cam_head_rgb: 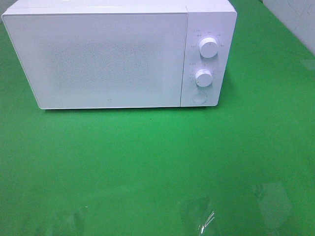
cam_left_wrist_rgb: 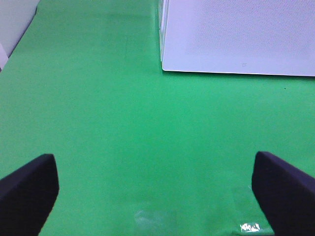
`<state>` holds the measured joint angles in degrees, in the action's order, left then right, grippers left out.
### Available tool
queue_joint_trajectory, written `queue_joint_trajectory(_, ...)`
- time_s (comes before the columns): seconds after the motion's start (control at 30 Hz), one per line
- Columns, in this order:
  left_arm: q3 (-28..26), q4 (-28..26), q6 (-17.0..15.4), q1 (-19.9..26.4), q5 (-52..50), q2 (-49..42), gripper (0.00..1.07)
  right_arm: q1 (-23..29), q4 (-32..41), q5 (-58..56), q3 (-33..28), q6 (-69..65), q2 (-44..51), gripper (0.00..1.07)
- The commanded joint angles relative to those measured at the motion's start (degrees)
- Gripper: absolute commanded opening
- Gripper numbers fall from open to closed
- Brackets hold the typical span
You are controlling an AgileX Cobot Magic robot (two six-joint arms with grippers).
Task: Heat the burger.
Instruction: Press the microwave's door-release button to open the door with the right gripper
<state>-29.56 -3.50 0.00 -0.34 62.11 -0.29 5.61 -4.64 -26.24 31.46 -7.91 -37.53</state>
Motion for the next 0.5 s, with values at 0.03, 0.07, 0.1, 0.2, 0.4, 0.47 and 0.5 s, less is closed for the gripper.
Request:
queue_joint_trajectory(0.03,-0.1,-0.1,0.0,0.1,-0.7,-0.8,1.01,-0.3,0.1,4.9,0.4,0.8,-3.6,0.72)
queue_joint_trajectory(0.07,-0.1,-0.1,0.0,0.1,-0.7,-0.8,1.01,-0.3,0.1,4.9,0.4,0.8,-3.6,0.72)
queue_joint_trajectory(0.1,-0.1,-0.1,0.0,0.1,-0.7,-0.8,1.01,-0.3,0.1,7.2,0.4,0.7,-5.6,0.72)
queue_joint_trajectory(0.2,-0.1,-0.1,0.0,0.1,-0.7,-0.8,1.01,-0.3,0.1,12.8,0.4,0.7,-9.5,0.72)
queue_joint_trajectory(0.4,-0.1,-0.1,0.0,0.1,-0.7,-0.8,1.01,-0.2,0.0,19.7,0.4,0.2,-14.6,0.72)
queue_joint_trajectory(0.47,-0.1,-0.1,0.0,0.1,-0.7,-0.8,1.01,-0.1,-0.1,21.9,0.4,0.2,-16.4,0.72)
queue_joint_trajectory(0.5,-0.1,-0.1,0.0,0.1,-0.7,-0.8,1.01,-0.1,-0.1,24.6,0.4,0.2,-18.4,0.71)
